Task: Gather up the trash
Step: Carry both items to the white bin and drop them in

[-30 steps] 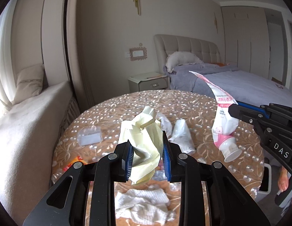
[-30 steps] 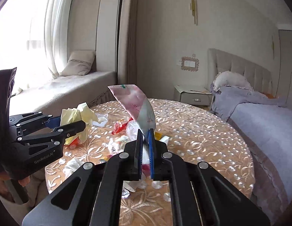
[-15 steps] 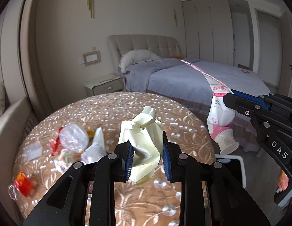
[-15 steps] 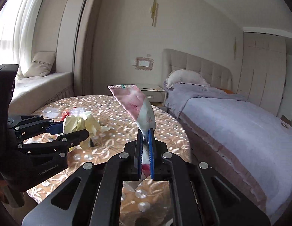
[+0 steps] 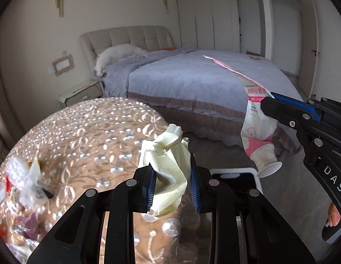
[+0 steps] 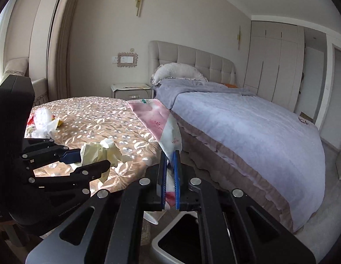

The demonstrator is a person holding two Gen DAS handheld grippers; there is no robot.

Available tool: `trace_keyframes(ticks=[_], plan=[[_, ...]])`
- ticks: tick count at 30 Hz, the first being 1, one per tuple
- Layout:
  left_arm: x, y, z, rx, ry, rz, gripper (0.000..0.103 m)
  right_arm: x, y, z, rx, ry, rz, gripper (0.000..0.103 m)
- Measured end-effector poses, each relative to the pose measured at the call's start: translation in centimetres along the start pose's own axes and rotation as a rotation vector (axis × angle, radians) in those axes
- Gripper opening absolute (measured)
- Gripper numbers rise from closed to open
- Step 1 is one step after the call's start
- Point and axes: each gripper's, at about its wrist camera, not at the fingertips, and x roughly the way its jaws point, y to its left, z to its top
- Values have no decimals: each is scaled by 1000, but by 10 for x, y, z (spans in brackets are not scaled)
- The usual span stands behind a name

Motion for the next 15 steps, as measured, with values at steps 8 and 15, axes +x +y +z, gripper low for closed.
trace_keyframes(ticks=[8, 15], plan=[[53, -55, 0, 78, 84, -111, 27, 28, -47, -35, 71, 92, -64, 7], [97, -87, -1, 111, 153, -184, 27, 51, -79, -54, 124, 158, -96, 7]])
